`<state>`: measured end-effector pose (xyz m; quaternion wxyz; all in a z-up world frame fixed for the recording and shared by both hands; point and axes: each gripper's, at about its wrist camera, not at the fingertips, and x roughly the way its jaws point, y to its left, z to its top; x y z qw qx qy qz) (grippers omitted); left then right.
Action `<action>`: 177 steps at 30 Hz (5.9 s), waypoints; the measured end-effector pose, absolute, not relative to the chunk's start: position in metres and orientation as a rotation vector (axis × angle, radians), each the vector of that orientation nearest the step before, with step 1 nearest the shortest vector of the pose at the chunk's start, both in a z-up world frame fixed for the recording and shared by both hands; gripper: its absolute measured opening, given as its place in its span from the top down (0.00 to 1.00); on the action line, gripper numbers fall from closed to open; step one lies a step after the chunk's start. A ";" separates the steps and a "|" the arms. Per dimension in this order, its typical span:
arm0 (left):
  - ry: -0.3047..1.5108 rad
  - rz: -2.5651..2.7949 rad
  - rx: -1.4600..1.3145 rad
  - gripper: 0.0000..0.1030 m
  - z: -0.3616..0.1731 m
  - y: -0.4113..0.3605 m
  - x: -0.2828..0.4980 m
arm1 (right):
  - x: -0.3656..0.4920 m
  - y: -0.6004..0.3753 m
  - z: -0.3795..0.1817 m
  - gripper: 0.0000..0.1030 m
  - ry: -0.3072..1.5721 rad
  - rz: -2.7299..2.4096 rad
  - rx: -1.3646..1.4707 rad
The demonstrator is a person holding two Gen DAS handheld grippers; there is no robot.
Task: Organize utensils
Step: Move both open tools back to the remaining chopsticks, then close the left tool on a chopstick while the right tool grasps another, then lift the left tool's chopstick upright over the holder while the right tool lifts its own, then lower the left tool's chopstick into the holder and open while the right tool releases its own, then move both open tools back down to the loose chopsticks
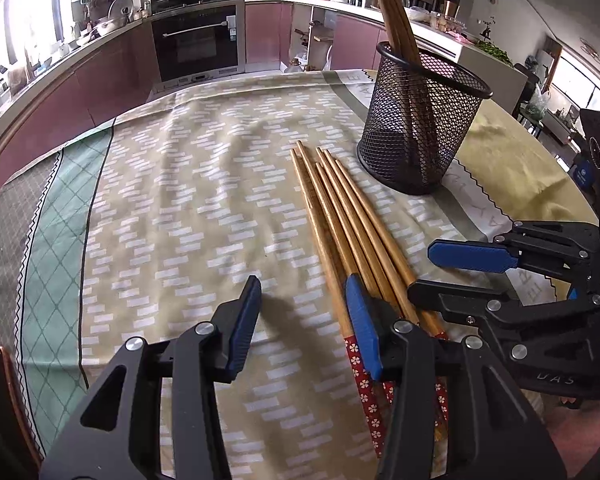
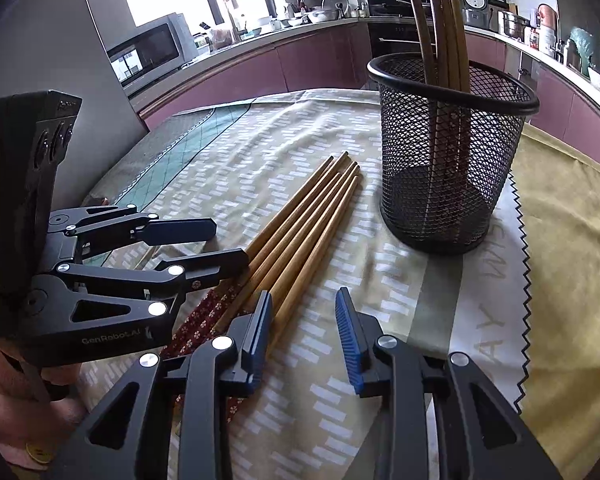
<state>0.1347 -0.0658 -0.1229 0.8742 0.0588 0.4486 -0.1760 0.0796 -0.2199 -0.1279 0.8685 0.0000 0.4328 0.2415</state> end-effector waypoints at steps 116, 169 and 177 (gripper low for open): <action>0.802 -0.625 0.069 0.93 0.024 -0.135 0.204 | 0.163 -0.307 -0.022 0.94 0.685 0.431 0.064; 0.904 -0.376 0.039 0.57 -0.112 -0.047 0.129 | 0.085 -0.231 -0.123 0.68 0.899 0.564 0.080; 0.915 -0.378 0.043 0.56 -0.116 -0.049 0.123 | 0.082 -0.222 -0.128 0.68 0.910 0.546 0.055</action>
